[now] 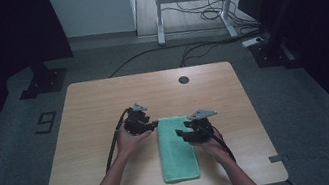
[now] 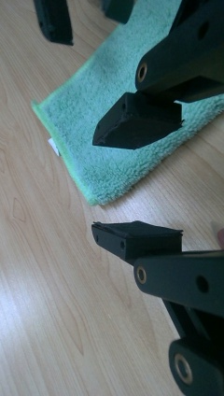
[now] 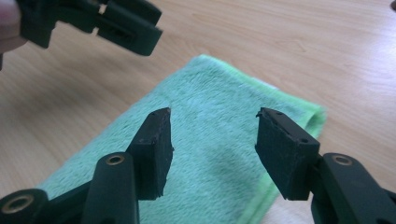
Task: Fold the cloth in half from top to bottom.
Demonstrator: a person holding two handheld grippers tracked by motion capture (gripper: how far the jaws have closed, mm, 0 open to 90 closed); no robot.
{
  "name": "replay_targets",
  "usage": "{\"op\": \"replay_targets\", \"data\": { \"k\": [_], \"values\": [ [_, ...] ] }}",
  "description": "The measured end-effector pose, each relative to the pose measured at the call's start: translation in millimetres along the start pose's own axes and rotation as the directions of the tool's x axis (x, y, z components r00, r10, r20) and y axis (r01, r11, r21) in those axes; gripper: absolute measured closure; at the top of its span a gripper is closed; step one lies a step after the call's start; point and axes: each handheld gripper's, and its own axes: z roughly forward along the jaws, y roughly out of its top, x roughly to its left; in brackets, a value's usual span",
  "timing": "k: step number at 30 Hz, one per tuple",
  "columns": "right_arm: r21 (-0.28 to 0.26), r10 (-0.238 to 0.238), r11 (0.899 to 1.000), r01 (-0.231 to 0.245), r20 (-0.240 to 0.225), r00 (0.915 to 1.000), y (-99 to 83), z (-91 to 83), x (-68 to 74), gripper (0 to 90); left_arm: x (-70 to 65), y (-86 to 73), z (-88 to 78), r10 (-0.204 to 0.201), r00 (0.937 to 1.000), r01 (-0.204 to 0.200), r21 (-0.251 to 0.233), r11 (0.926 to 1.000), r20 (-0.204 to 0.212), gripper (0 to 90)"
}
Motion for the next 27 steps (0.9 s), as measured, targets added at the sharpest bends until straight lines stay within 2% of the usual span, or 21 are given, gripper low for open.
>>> {"op": "replay_targets", "data": {
  "k": [5,14,20,27],
  "values": [
    [-0.010,0.006,1.000,-0.006,-0.008,0.9999,3.9,-0.9,-5.8,47.0,0.4,1.0,1.2,-0.004,1.0000,0.004,-0.002,1.0000,0.001,53.9],
    [-0.002,0.008,1.000,-0.008,0.025,0.9997,11.0,3.1,-16.1,47.0,1.3,3.0,4.1,-0.011,0.9999,0.011,0.000,0.9999,-0.004,53.3],
    [0.016,0.030,0.999,-0.030,0.049,0.9984,6.2,10.5,-25.1,47.0,1.5,2.9,5.6,-0.011,0.9999,0.011,0.004,0.9999,-0.005,53.4],
    [0.009,0.042,0.999,-0.043,0.059,0.9974,5.3,14.1,-31.1,47.2,2.5,2.4,10.9,-0.015,0.9998,0.015,0.010,0.9998,-0.011,53.8]
  ]
}}
